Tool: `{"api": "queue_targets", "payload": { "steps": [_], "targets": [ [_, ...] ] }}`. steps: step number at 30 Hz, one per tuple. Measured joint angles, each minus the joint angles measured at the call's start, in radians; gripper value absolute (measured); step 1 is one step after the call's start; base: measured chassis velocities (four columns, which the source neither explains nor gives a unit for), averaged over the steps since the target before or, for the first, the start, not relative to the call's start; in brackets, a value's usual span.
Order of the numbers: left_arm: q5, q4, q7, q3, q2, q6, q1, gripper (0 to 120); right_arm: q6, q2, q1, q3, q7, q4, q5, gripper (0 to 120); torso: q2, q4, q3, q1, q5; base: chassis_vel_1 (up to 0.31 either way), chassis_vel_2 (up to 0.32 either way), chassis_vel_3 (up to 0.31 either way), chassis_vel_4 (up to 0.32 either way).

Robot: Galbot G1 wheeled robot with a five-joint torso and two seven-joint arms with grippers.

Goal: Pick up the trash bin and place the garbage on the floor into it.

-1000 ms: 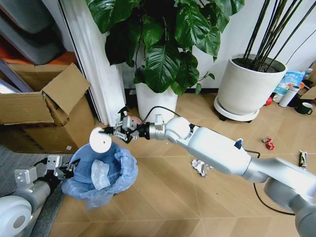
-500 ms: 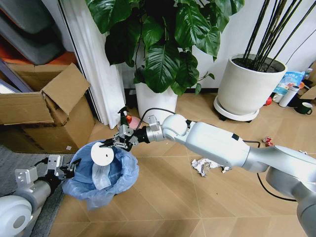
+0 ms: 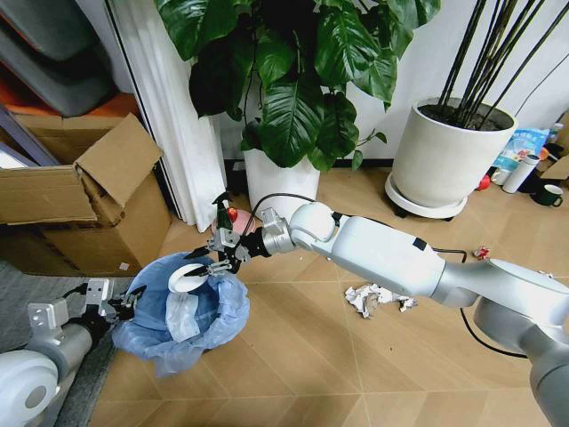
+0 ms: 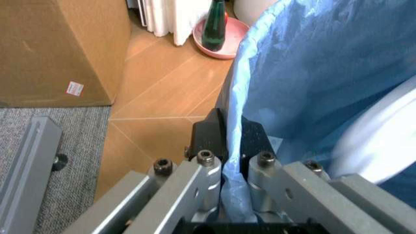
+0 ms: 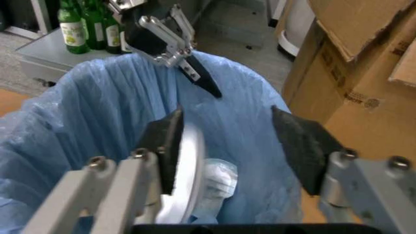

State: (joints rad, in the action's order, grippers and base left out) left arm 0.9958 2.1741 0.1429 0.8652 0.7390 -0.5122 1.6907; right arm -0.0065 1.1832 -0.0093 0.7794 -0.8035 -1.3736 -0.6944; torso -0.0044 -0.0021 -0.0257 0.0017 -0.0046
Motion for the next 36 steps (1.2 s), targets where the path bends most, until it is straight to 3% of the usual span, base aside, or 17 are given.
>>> {"api": "queue_targets", "payload": {
  "steps": [3, 10, 14, 17, 18, 20, 22, 24, 26, 31, 33, 34, 36],
  "targets": [
    [0.005, -0.001, 0.0, -0.002, -0.003, 0.0, -0.002, 0, -0.017, -0.002, 0.0, -0.003, -0.026, 0.002, -0.028, 68, 0.0, 0.0, 0.0, 0.0, 0.0, 0.0, 0.0, 0.0, 0.0],
    [0.006, -0.004, 0.0, -0.001, -0.003, 0.0, -0.002, 0, -0.017, -0.012, -0.008, -0.026, -0.028, 0.014, -0.025, 91, 0.0, 0.0001, 0.0, 0.0, 0.0, 0.0, 0.0, 0.0, 0.0],
    [0.008, -0.004, 0.002, 0.006, 0.003, 0.0, -0.003, 0, 0.002, -0.04, -0.053, -0.072, 0.114, 0.011, -0.063, 99, 0.0, 0.0003, 0.0, 0.0, 0.0001, 0.0, 0.0, 0.0, 0.0],
    [0.01, -0.002, 0.003, 0.01, 0.009, 0.0, -0.004, 0, -0.004, -0.064, -0.159, -0.165, 0.442, -0.015, -0.144, 100, 0.0, -0.0001, 0.0, 0.0, 0.0004, 0.0, 0.0, 0.0, 0.0],
    [0.01, -0.002, 0.003, 0.01, 0.009, 0.0, -0.004, 0, -0.004, -0.064, -0.159, -0.165, 0.442, -0.015, -0.144, 100, 0.0, -0.0001, 0.0, 0.0, 0.0004, 0.0, 0.0, 0.0, 0.0],
    [0.011, -0.001, 0.003, 0.012, 0.011, 0.0, -0.006, 0, -0.029, -0.069, -0.249, -0.242, 0.634, -0.027, -0.168, 100, 0.0, 0.0001, 0.0, 0.0, -0.0001, 0.0, 0.0, 0.0, 0.0],
    [0.012, -0.001, 0.003, 0.014, 0.01, 0.0, -0.006, 0, -0.043, -0.072, -0.29, -0.273, 0.701, -0.028, -0.168, 100, 0.0, 0.0001, 0.0, 0.0, 0.0005, 0.0, 0.0, 0.0, 0.0],
    [0.017, 0.002, 0.003, 0.018, 0.007, 0.0, -0.007, 0, -0.109, -0.089, -0.412, -0.363, 0.874, -0.035, -0.153, 100, 0.0, 0.0, 0.0, 0.0, -0.0001, 0.0, 0.0, 0.0, 0.0],
    [0.019, 0.003, 0.003, 0.019, 0.006, 0.0, -0.006, 0, -0.123, -0.093, -0.445, -0.386, 0.909, -0.033, -0.15, 100, 0.0, -0.0002, 0.0, 0.0, 0.0, 0.0, 0.0, 0.0, 0.0],
    [0.021, 0.013, 0.003, 0.023, 0.007, 0.001, 0.0, 0, -0.204, -0.107, -0.622, -0.58, 1.069, -0.032, -0.141, 100, 0.0, -0.0003, 0.0, 0.0, 0.0, 0.0, 0.0, 0.0, 0.0],
    [0.021, 0.015, 0.003, 0.024, 0.007, 0.001, 0.001, 0, -0.214, -0.108, -0.645, -0.606, 1.085, -0.035, -0.139, 100, 0.0, -0.0005, 0.0, 0.0, 0.0007, 0.0, 0.0, 0.0, 0.0],
    [0.021, 0.017, 0.002, 0.024, 0.008, 0.001, -0.001, 0, -0.222, -0.111, -0.678, -0.651, 1.097, -0.049, -0.136, 100, 0.0, 0.0004, 0.0, 0.0, 0.0007, 0.0, 0.0, 0.0, 0.0],
    [0.021, 0.018, 0.002, 0.025, 0.011, 0.001, -0.004, 0, -0.246, -0.122, -0.761, -0.73, 1.125, -0.072, -0.135, 100, 0.0, 0.0001, 0.0, 0.0, -0.0006, 0.0, 0.0, 0.0, 0.0]
  ]
}}
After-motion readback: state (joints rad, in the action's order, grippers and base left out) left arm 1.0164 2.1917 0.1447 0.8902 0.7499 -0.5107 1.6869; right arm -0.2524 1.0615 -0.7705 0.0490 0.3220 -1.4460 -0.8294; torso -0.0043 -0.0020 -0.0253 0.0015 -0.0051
